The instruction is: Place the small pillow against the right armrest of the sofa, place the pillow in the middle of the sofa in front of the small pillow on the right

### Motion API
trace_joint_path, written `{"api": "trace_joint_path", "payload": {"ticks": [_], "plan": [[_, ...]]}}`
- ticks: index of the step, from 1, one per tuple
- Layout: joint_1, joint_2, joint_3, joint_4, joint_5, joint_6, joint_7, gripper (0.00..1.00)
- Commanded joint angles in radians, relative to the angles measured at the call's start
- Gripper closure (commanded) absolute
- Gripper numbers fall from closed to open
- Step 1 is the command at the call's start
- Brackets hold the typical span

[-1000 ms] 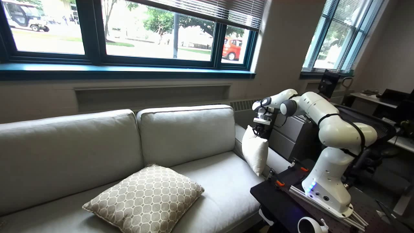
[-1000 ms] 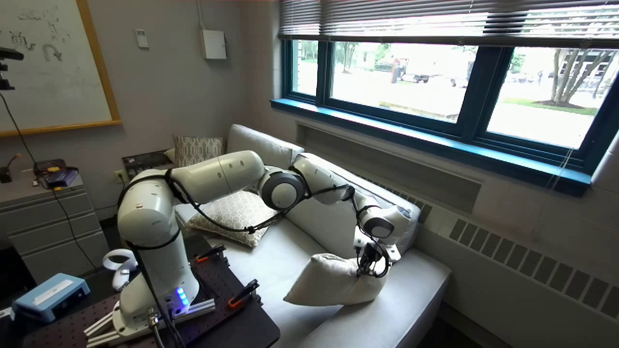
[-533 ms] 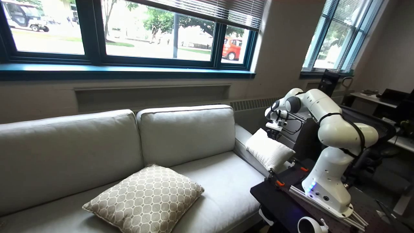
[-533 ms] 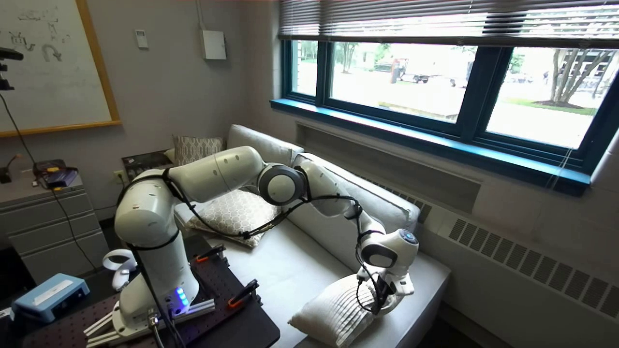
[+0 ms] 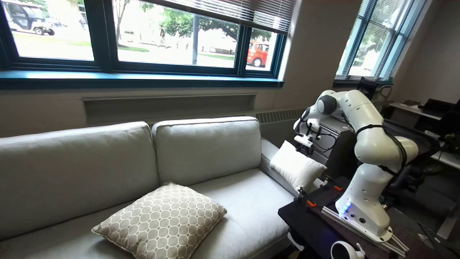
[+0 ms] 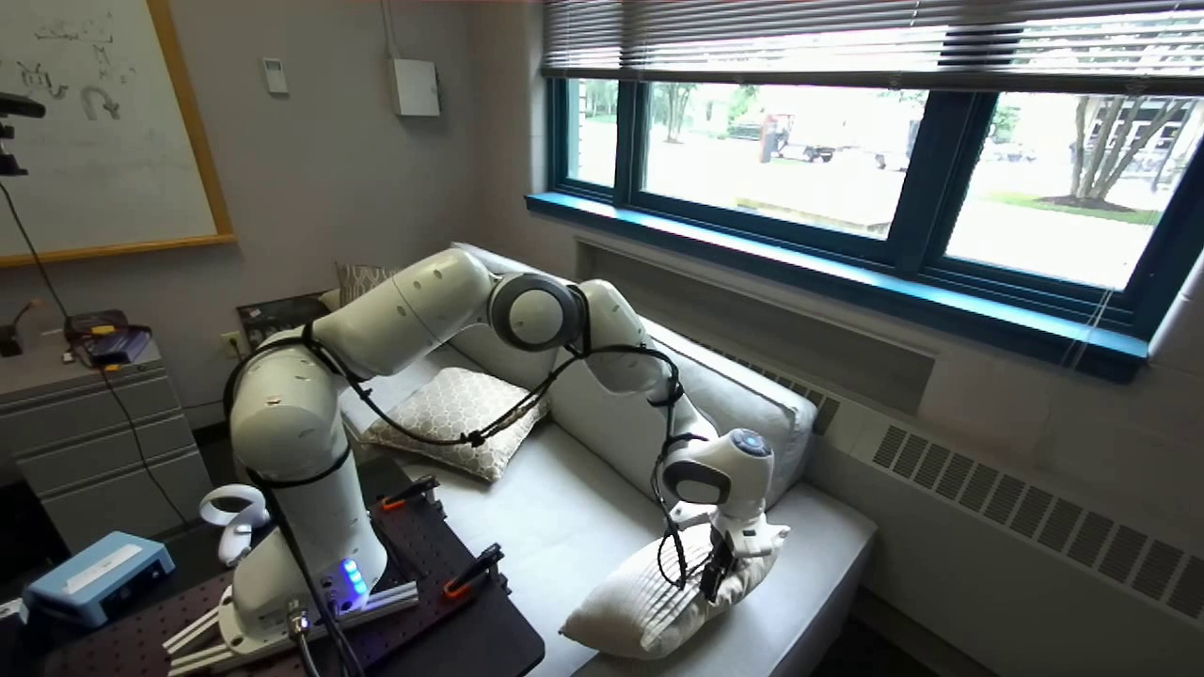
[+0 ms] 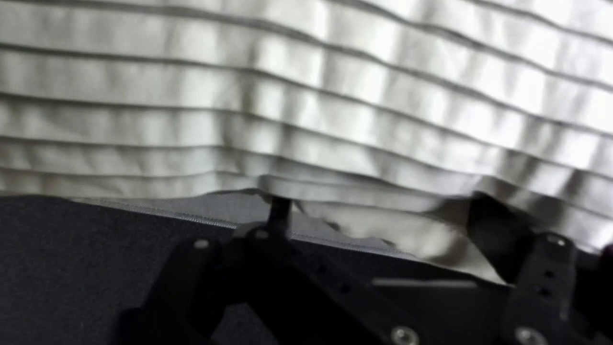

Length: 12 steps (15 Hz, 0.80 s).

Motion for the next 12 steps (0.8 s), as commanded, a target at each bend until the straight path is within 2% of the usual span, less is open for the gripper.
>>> {"api": "trace_joint_path", "payload": {"ticks": [1,9,12], "plan": [[0.08,-0.171,0.022,-0.222,-0.025,0.095,0.069,0.0],[0.278,-0.375,-0.025,-0.456,-0.116,0.221,0.257,0.0],[0.312,-0.419,-0.03,-0.497,-0.159,0.24,0.311,0.0]]}}
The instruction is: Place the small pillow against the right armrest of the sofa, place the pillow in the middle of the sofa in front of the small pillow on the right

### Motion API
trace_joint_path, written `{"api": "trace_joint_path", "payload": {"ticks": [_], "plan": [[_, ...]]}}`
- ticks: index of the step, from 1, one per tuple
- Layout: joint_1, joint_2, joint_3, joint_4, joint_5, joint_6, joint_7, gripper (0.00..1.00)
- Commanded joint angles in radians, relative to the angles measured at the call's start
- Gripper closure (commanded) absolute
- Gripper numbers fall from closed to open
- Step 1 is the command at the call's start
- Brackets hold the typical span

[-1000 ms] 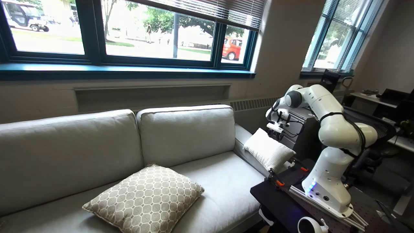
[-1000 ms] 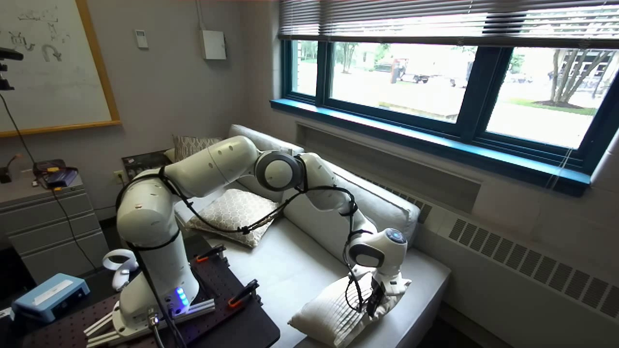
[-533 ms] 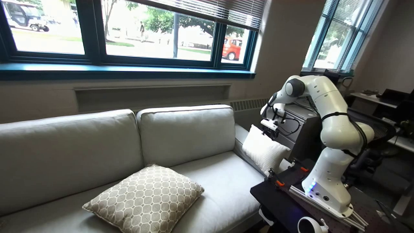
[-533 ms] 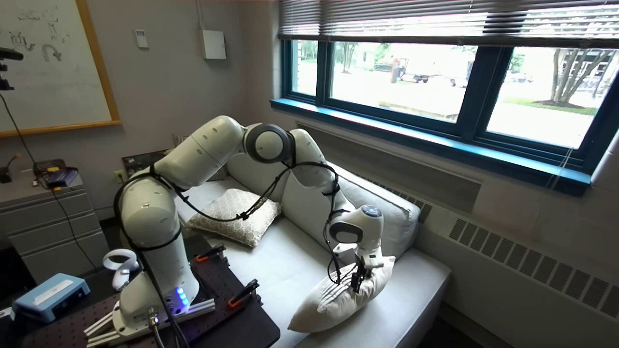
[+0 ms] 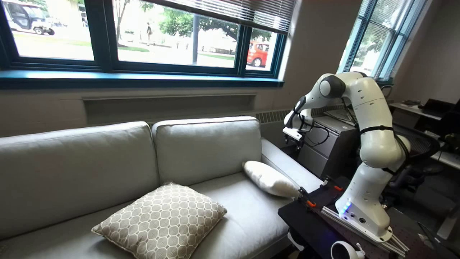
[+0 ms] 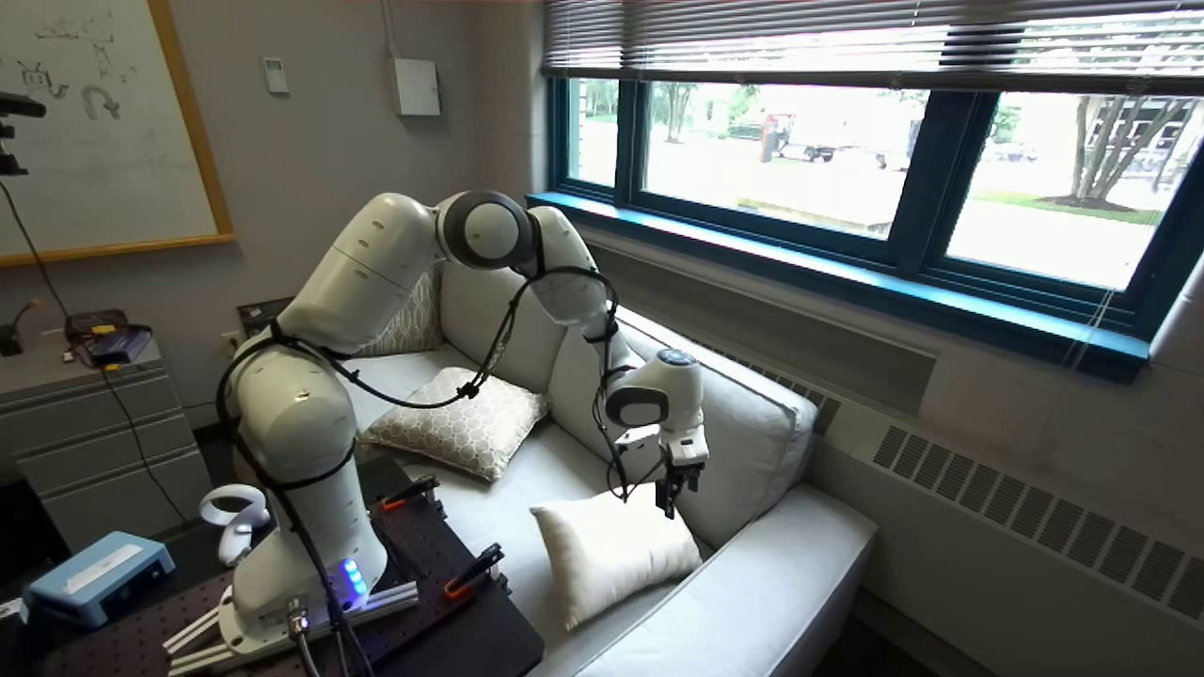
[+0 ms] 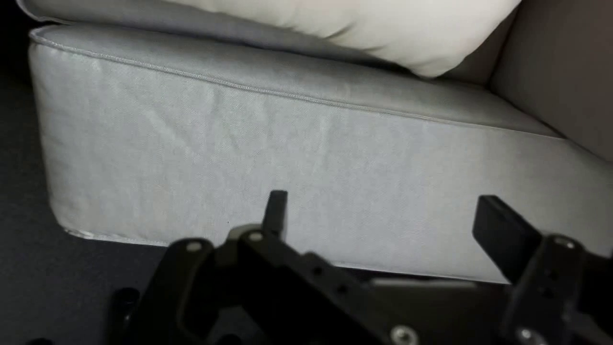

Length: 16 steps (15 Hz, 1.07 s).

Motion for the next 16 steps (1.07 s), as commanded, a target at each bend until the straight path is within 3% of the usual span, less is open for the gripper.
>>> {"api": "trace_joint_path", "payload": {"ticks": [1,2,3,5,6,8,16], "plan": [[0.008,-0.1,0.026,-0.087,-0.045,0.012,0.048,0.0],[-0.024,-0.124,0.077,-0.092,-0.023,-0.009,0.02,0.0],[-0.087,-0.152,0.172,-0.092,0.03,-0.031,-0.039,0.0],[-0.113,-0.169,0.273,-0.098,0.096,-0.037,-0.057,0.0],[-0.078,-0.107,0.19,-0.056,0.027,-0.017,-0.003,0.0],[-0.091,-0.129,0.253,-0.063,0.066,-0.021,-0.018,0.0],[-0.113,-0.115,0.274,-0.054,0.094,-0.014,-0.025,0.0]]}}
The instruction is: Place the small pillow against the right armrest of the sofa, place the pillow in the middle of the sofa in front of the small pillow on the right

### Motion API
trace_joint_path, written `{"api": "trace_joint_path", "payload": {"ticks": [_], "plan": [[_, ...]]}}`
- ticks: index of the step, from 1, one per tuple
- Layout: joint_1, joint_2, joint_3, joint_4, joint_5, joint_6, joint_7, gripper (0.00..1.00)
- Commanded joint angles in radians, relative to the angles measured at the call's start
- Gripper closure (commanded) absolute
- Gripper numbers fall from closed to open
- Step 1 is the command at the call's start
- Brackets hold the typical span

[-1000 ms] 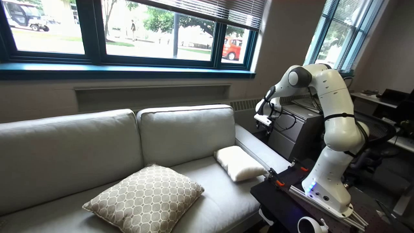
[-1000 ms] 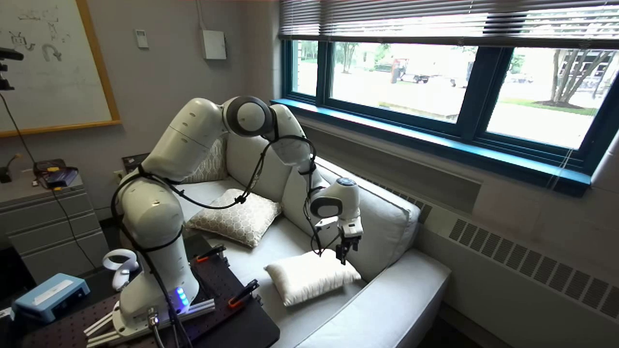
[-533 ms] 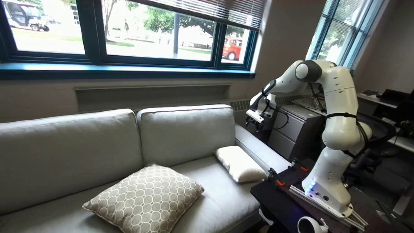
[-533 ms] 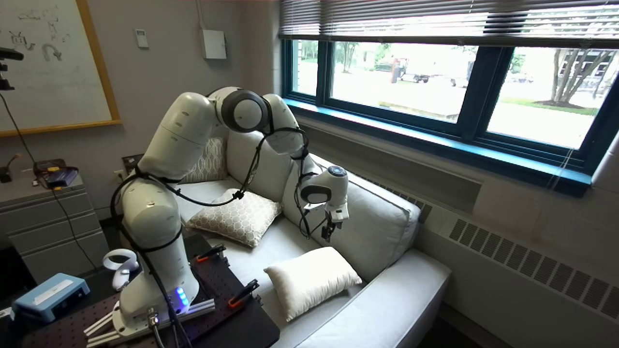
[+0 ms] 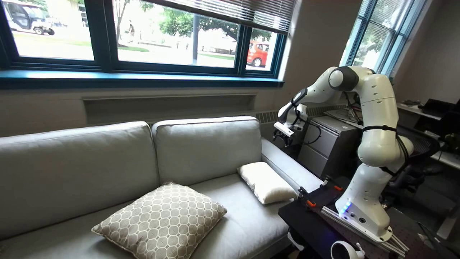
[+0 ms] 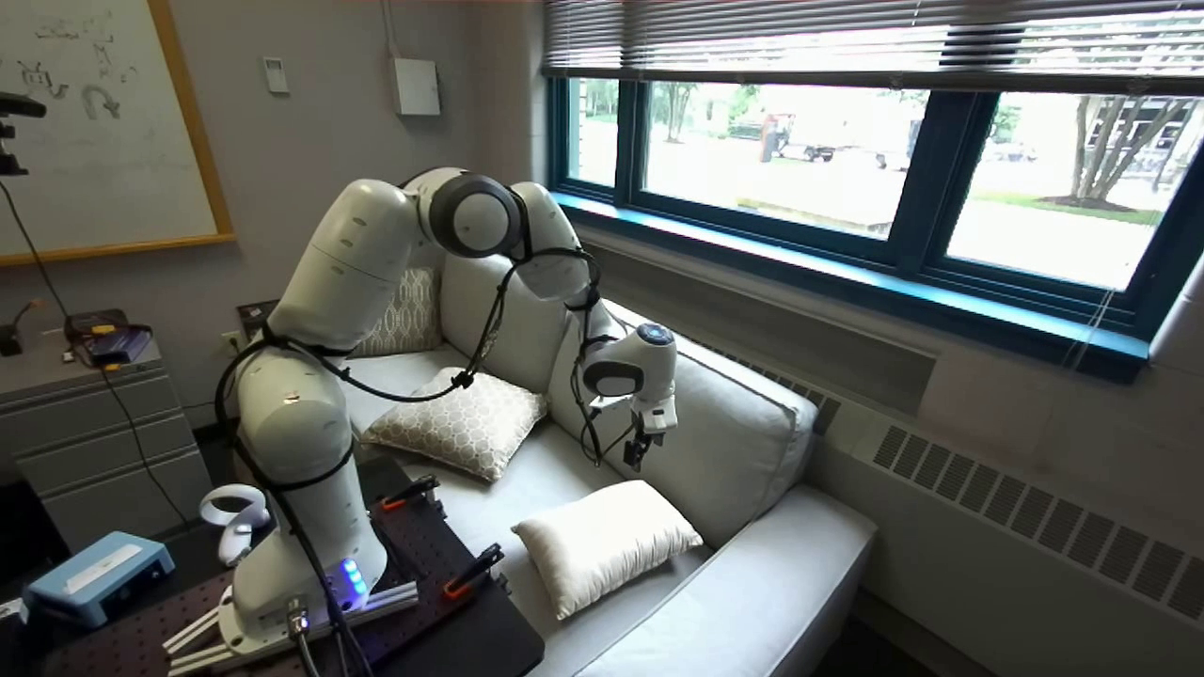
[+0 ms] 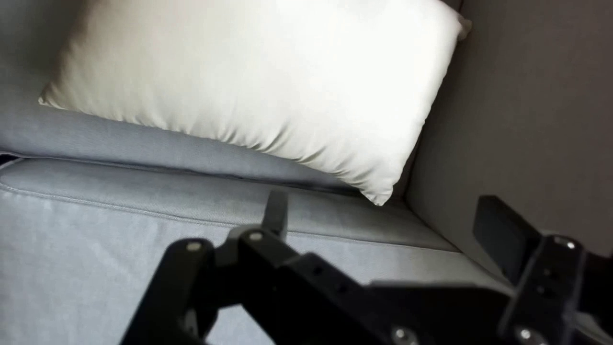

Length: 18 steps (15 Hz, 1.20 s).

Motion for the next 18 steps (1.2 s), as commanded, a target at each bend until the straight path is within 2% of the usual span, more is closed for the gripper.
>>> {"api": "trace_joint_path", "payload": {"ticks": [1,2,5,10,13,16,18], "plan": [[-0.021,0.035,0.026,0.039,0.024,-0.006,0.001,0.0],[-0.019,0.058,0.036,0.059,0.027,-0.001,-0.002,0.0],[0.082,0.14,-0.003,0.112,-0.061,0.051,0.041,0.0],[0.365,0.312,-0.133,0.255,-0.287,0.052,0.185,0.0],[0.499,0.438,-0.189,0.399,-0.403,-0.021,0.25,0.0],[0.555,0.569,-0.21,0.56,-0.504,-0.136,0.258,0.0],[0.554,0.66,-0.212,0.664,-0.563,-0.23,0.245,0.0]]}}
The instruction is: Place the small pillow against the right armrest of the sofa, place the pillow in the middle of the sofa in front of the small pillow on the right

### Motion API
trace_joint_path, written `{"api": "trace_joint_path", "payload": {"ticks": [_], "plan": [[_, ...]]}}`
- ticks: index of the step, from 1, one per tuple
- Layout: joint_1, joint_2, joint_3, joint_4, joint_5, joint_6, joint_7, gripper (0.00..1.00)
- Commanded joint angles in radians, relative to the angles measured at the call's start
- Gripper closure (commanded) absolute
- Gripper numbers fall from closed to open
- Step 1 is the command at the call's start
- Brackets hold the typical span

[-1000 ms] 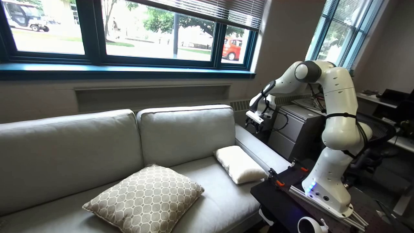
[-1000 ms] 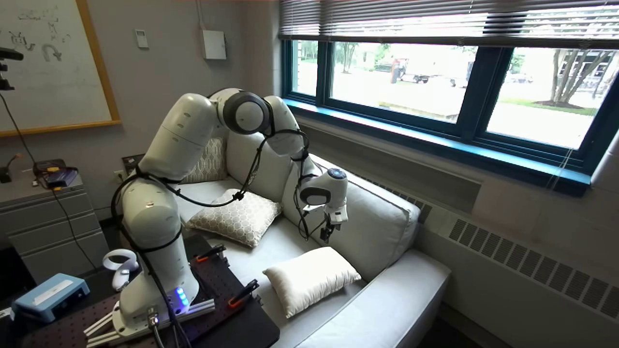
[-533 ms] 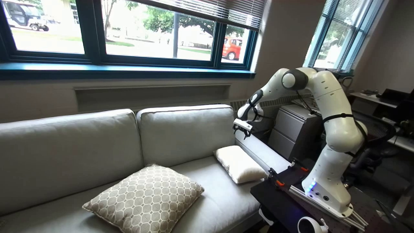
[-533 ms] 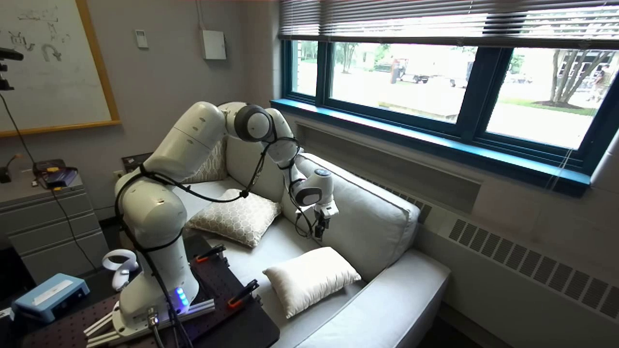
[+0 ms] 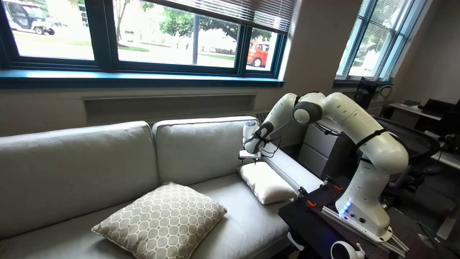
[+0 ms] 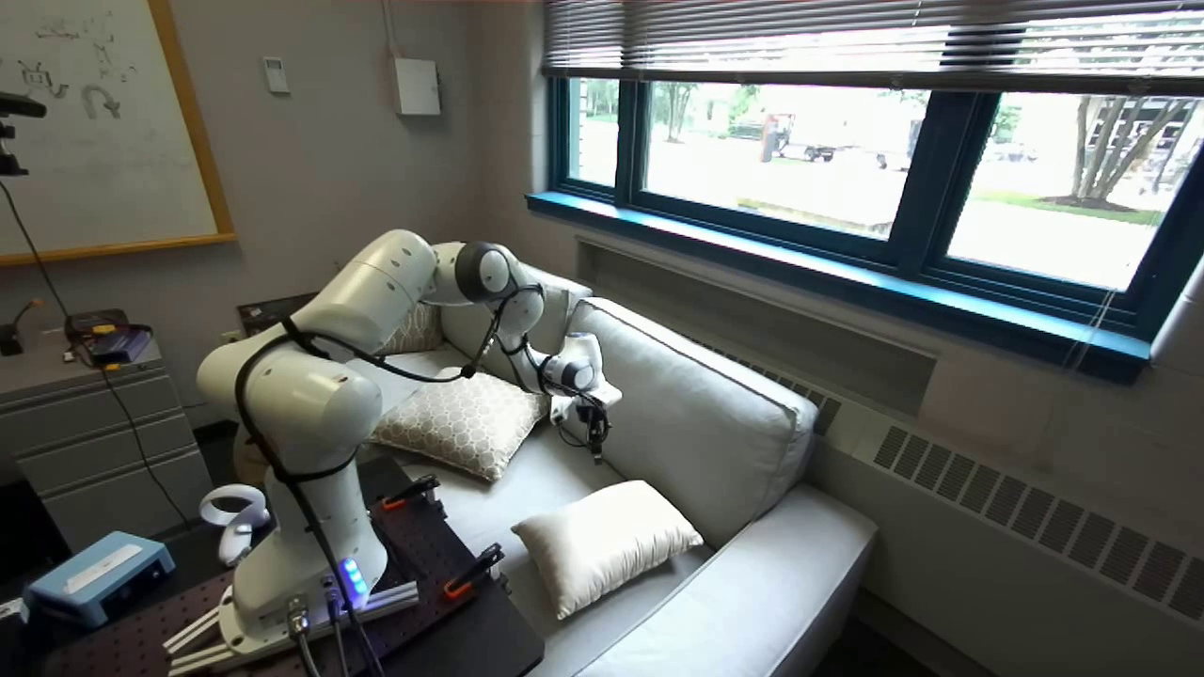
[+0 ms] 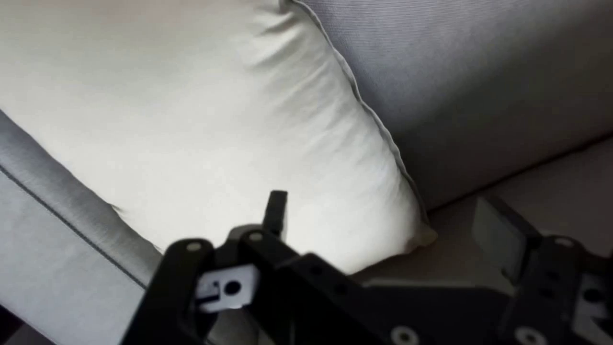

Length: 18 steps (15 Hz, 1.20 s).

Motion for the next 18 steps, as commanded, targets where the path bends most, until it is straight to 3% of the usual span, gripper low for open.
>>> {"api": "trace_joint_path", "payload": {"ticks": [1,9,10,18], "plan": [[-0.014,0.19,-0.018,0.242,-0.116,-0.178,-0.006,0.0],[-0.079,0.472,0.015,0.612,-0.262,-0.525,-0.073,0.0],[-0.084,0.392,0.06,0.527,-0.33,-0.52,-0.052,0.0],[-0.008,0.393,0.067,0.627,-0.359,-0.546,-0.069,0.0]]}}
